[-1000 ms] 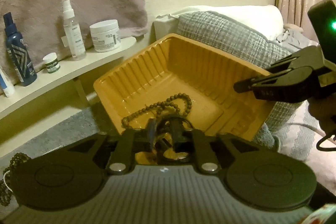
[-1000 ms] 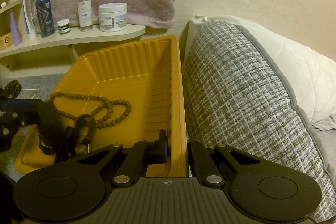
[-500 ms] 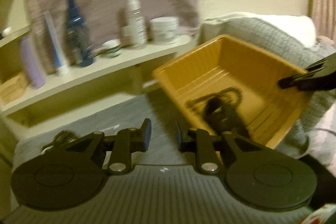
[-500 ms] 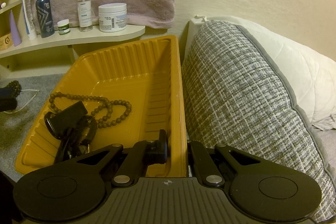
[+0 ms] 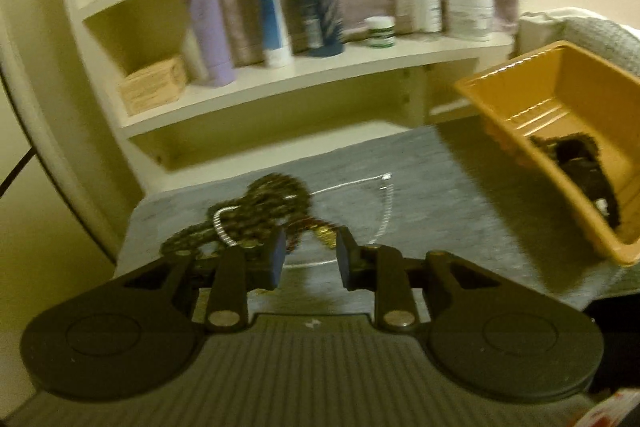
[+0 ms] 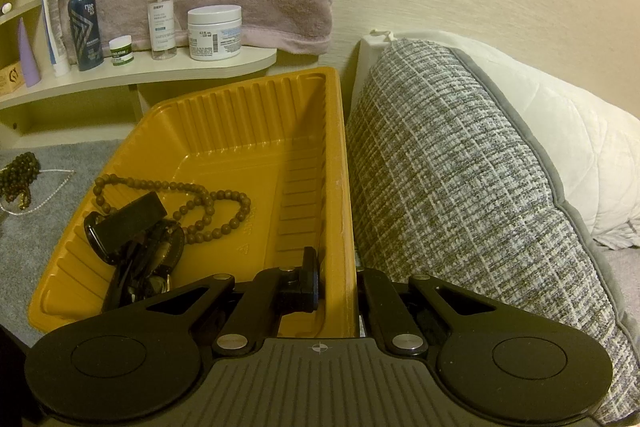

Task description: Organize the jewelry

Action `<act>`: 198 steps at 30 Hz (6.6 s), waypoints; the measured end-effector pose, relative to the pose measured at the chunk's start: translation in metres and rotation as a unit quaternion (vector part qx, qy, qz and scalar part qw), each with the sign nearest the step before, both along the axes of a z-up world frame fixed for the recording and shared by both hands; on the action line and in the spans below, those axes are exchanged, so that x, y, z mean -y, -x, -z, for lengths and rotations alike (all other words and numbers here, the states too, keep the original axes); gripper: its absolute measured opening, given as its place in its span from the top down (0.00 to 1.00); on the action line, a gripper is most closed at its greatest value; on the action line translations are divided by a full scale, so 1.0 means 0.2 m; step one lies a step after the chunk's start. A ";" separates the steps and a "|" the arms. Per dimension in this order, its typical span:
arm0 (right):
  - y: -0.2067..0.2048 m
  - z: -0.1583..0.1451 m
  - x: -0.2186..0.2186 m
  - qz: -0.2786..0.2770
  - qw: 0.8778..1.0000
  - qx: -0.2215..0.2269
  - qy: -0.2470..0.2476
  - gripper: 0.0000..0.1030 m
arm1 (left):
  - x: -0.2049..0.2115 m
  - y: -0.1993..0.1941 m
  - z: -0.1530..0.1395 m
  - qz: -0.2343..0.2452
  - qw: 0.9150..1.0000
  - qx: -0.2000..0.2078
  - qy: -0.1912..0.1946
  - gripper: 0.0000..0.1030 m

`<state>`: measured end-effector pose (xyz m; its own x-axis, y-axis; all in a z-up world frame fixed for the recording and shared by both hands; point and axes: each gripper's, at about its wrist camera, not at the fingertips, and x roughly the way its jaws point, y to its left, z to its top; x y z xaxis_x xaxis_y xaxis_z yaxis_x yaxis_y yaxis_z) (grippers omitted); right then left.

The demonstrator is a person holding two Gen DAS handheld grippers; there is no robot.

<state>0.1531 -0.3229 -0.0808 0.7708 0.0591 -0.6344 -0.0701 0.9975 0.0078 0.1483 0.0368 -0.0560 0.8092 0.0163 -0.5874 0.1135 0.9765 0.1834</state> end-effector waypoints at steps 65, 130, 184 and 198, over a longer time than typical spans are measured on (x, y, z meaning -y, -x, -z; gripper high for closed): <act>-0.01 0.00 0.00 -0.003 1.000 -0.001 0.004 0.97 | 0.16 -0.12 -0.22 0.111 0.984 0.083 -0.109 0.98; 0.01 0.00 0.00 0.002 1.000 0.001 -0.007 0.97 | 0.31 0.03 0.00 0.106 0.993 -0.007 -0.050 0.61; 0.00 0.01 0.02 -0.001 1.000 -0.002 -0.003 0.97 | 0.42 0.07 -0.12 0.140 0.990 0.023 0.018 0.92; 0.00 0.01 0.01 -0.002 1.000 -0.002 -0.005 0.97 | 0.83 0.17 -0.10 0.251 0.967 0.018 0.022 0.91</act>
<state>0.1528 -0.3258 -0.0832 0.7676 0.0688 -0.6372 -0.0741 0.9971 0.0184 0.1137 -0.1282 -0.0366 0.7281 -0.4083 -0.5505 0.5704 0.8064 0.1563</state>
